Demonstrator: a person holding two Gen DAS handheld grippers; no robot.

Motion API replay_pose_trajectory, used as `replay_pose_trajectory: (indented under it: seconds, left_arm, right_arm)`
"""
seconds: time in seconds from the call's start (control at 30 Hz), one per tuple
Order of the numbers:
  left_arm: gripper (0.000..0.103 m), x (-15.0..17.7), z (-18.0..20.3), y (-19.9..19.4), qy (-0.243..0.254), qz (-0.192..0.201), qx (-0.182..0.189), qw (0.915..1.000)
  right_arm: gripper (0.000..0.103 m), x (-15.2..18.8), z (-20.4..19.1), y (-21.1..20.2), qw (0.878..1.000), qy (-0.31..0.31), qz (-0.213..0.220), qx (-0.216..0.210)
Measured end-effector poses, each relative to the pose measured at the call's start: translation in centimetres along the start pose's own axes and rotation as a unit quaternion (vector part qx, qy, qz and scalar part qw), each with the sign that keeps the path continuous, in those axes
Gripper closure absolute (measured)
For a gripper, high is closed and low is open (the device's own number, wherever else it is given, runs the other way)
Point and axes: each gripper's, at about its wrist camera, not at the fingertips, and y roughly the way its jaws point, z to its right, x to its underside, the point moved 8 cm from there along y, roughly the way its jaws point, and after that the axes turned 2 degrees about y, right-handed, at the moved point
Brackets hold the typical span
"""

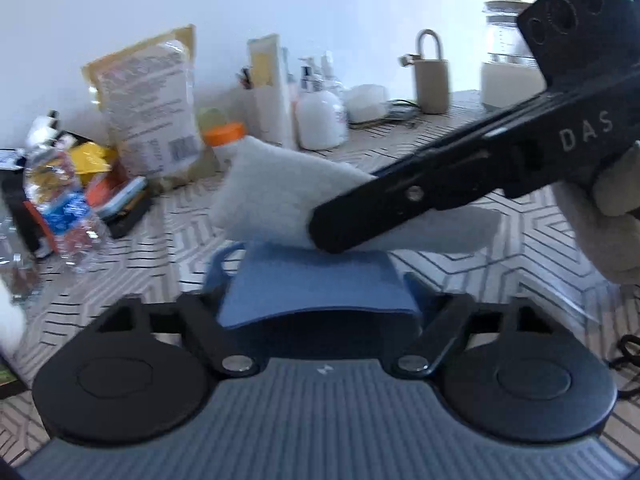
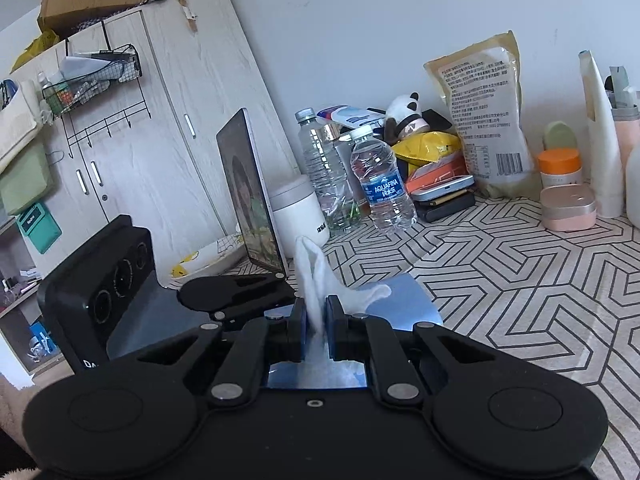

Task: Clean container
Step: 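Hold the container with the left tool while the right tool wipes its outer wall with the cloth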

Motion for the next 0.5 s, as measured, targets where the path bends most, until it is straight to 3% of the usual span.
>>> replay_pose_trajectory:
  seconds: [0.17, 0.33, 0.5]
  left_arm:
    - [0.03, 0.0, 0.3, -0.4, 0.005, 0.006, 0.032, 0.9995]
    - [0.03, 0.7, 0.9, -1.7, 0.018, 0.008, 0.059, 0.9981]
    - [0.03, 1.0, 0.3, -2.0, 0.002, 0.01, 0.084, 0.9964]
  right_arm:
    - [0.09, -0.1, 0.4, -0.4, 1.0, -0.001, 0.004, 0.016]
    - [0.09, -0.4, 1.2, -0.9, 0.998, -0.01, 0.011, 0.061]
    - [0.09, -0.3, 1.2, -0.6, 0.998, -0.009, 0.014, 0.063]
